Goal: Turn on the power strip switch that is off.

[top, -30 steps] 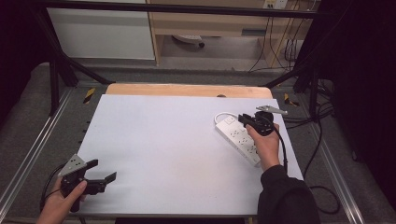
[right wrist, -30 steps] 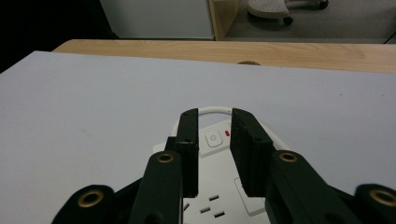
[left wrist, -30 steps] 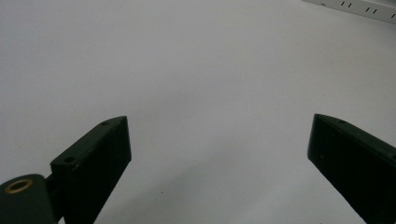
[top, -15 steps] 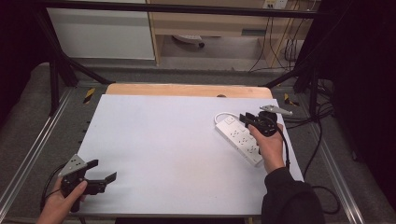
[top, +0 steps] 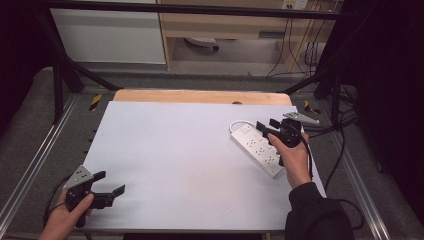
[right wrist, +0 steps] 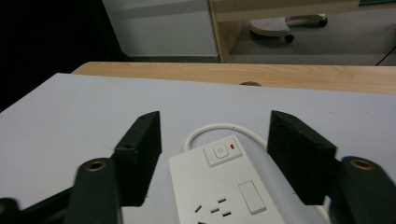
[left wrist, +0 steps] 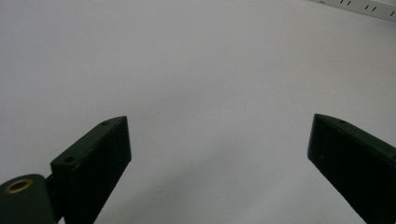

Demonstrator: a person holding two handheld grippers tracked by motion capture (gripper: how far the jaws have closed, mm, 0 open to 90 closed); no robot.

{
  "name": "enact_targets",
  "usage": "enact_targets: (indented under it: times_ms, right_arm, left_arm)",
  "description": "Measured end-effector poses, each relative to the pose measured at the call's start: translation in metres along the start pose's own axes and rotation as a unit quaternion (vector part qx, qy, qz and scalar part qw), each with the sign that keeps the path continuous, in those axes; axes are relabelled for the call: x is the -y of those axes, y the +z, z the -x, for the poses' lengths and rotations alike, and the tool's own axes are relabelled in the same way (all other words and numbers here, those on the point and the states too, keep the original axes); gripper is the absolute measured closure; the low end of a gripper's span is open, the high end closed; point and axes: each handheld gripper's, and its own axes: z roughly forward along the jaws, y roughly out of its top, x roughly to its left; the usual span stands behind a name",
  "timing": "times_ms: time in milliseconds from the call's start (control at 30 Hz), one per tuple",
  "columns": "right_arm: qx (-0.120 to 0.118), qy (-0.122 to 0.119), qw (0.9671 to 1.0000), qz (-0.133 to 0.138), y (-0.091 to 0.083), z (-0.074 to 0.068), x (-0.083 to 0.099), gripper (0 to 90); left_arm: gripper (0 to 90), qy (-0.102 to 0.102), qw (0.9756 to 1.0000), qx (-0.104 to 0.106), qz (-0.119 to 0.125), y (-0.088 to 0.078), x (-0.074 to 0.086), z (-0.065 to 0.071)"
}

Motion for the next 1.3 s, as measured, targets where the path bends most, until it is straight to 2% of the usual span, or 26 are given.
enact_targets:
  times_ms: [133, 233, 300, 600, 833, 1033, 1300]
  right_arm:
    - [-0.001, 0.000, 1.0000, 0.007, -0.003, 0.002, 0.000, 19.4]
    - [0.018, -0.002, 0.9997, 0.018, -0.005, 0.001, -0.001, 9.6]
    - [0.021, -0.002, 0.9995, 0.022, -0.007, 0.002, -0.002, 7.4]
    - [0.027, -0.018, 0.9987, 0.040, -0.022, 0.003, -0.004, 5.5]
    - [0.022, -0.035, 0.9979, 0.050, -0.038, 0.003, 0.000, 4.8]
    - [0.041, -0.052, 0.9958, 0.063, -0.054, 0.006, 0.012, 4.1]
    - [0.060, -0.060, 0.9932, 0.079, -0.081, 0.016, 0.035, 2.4]
  left_arm:
    - [6.3, 0.000, 1.0000, 0.000, 0.000, 0.000, 0.000, 0.000]
    - [6.3, -0.001, 1.0000, 0.000, -0.001, 0.000, 0.000, 0.000]
    - [6.3, -0.001, 1.0000, 0.000, 0.000, 0.000, 0.000, 0.000]
    - [6.3, 0.000, 1.0000, 0.001, 0.000, 0.000, 0.000, 0.000]
    - [6.3, 0.000, 1.0000, 0.001, 0.000, 0.000, 0.000, 0.000]
    - [6.3, -0.001, 1.0000, 0.001, 0.001, 0.000, 0.000, 0.000]
    - [6.3, -0.001, 1.0000, 0.000, 0.002, 0.000, 0.000, 0.001]
